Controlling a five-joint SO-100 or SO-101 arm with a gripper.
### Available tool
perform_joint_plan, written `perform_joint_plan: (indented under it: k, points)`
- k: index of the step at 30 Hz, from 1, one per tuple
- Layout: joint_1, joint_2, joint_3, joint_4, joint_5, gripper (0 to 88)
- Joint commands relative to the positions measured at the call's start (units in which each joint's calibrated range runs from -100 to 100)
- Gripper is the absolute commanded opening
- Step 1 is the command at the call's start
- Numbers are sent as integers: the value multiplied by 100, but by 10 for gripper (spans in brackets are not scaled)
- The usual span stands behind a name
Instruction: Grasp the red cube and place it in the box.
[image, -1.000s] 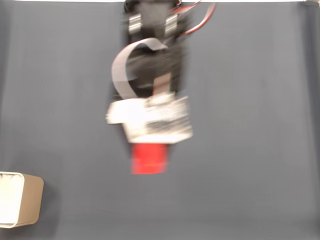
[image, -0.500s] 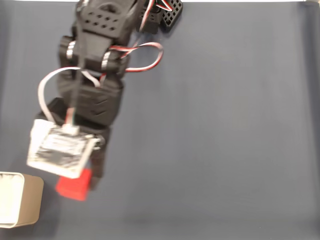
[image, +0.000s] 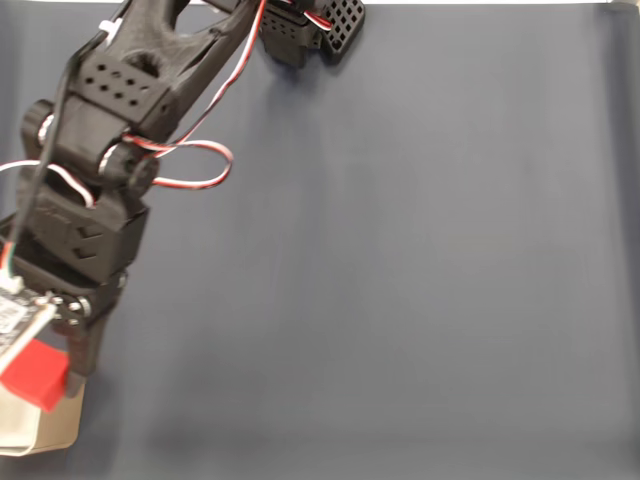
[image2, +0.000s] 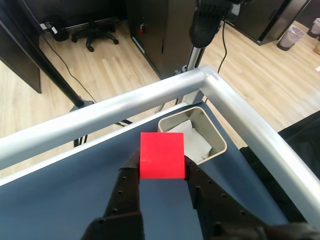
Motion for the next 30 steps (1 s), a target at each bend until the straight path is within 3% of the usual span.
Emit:
perform_joint_plan:
  k: [1,15,30]
  points:
    - [163,242,-786,-179,15,0]
    - [504,1637,-2446,-187,-78,0]
    - [604,1992,-2729,-203,-88,0]
